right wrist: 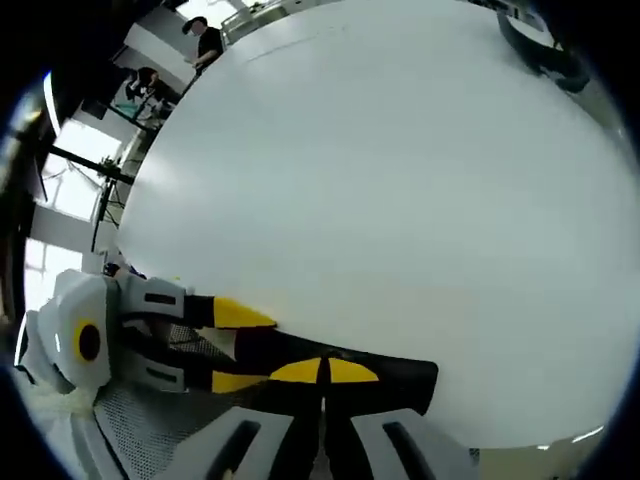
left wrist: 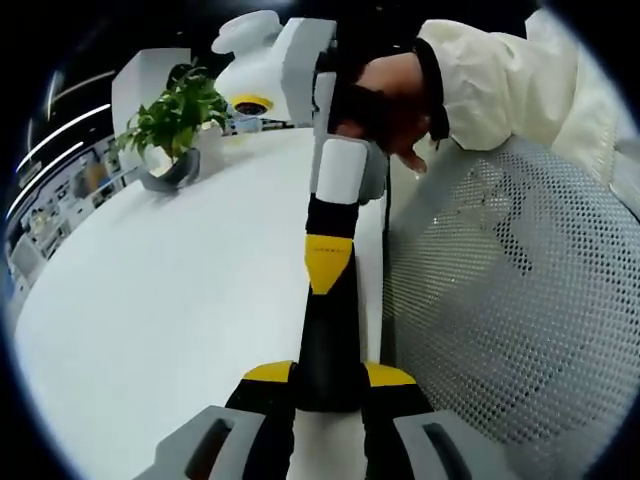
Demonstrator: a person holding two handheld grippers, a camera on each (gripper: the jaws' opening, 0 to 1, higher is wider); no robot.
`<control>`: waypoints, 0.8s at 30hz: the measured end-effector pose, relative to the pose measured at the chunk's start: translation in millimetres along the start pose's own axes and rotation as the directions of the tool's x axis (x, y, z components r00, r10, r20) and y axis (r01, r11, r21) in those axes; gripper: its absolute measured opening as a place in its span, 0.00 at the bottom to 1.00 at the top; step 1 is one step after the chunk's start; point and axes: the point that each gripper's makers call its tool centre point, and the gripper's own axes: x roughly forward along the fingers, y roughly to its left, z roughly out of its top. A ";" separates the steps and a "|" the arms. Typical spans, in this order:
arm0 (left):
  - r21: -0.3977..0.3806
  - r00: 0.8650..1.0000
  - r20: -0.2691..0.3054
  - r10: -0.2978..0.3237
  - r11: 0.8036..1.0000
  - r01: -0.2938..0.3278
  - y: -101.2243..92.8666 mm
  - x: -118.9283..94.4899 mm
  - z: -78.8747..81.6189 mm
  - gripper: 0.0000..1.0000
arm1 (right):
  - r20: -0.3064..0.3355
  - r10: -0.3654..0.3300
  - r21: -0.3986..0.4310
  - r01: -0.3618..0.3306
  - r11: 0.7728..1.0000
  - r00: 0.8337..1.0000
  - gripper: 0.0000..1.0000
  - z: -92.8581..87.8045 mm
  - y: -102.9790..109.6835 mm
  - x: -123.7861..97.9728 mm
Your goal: Press the specified remote control buttons in sequence, fully releasing each button before pressing the next.
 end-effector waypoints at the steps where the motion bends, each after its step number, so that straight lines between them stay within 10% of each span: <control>1: 0.000 1.000 0.000 0.000 1.000 0.000 0.1 0.1 0.0 0.24 | -0.001 -0.002 -0.003 0.002 1.000 1.000 0.00 -2.2 0.7 -0.5; 24: 0.000 1.000 -0.006 0.001 1.000 -0.001 0.9 0.4 -0.5 0.24 | 0.162 -0.049 -0.053 0.058 0.997 0.986 0.00 -7.1 7.9 -3.9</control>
